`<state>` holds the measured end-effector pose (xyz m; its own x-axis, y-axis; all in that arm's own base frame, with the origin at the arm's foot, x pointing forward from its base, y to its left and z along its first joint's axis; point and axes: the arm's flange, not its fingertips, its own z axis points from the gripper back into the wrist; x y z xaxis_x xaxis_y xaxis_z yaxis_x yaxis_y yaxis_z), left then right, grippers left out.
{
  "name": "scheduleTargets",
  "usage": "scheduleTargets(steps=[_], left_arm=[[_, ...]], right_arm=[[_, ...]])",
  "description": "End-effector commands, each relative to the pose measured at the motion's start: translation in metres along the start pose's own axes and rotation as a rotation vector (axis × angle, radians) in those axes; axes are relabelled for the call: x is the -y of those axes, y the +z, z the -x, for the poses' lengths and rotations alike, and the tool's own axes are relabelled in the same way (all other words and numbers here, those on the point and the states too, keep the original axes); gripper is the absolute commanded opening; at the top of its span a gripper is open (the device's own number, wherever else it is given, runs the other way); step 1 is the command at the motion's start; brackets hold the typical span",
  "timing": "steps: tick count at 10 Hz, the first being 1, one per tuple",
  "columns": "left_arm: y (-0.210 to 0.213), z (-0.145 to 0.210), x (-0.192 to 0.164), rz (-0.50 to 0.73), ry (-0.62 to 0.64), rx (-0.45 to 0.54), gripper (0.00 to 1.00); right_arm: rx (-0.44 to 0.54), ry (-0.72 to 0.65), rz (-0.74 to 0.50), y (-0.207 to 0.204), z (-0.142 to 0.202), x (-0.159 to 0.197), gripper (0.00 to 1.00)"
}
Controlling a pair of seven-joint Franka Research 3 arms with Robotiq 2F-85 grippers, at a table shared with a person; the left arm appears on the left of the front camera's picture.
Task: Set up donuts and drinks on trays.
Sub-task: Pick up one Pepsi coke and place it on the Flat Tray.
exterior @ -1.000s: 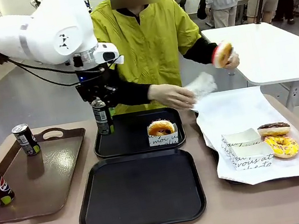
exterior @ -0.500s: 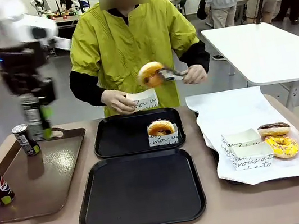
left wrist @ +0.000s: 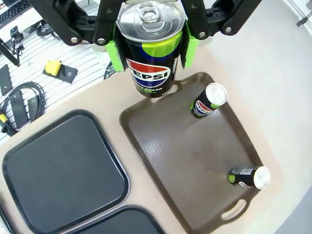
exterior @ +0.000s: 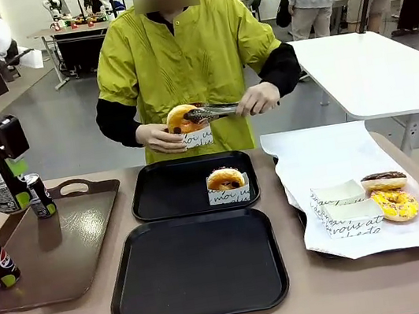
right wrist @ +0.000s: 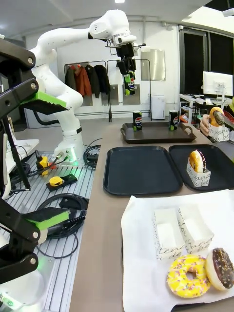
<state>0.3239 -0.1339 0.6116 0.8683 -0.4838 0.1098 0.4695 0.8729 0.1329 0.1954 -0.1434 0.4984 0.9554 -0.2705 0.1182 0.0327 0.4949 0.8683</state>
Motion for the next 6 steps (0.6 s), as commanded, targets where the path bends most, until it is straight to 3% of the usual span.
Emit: scheduleTargets(steps=[1,6], left_arm=[[0.0109,0.006,0.0052,-0.008,-0.014,0.015,0.57],[0.0109,0.006,0.0052,-0.008,-0.014,0.015,0.57]], right_arm=[[0.003,0.01,-0.015,0.0002,-0.0012,-0.0001,1.0],[0.003,0.01,-0.015,0.0002,-0.0012,-0.0001,1.0]])
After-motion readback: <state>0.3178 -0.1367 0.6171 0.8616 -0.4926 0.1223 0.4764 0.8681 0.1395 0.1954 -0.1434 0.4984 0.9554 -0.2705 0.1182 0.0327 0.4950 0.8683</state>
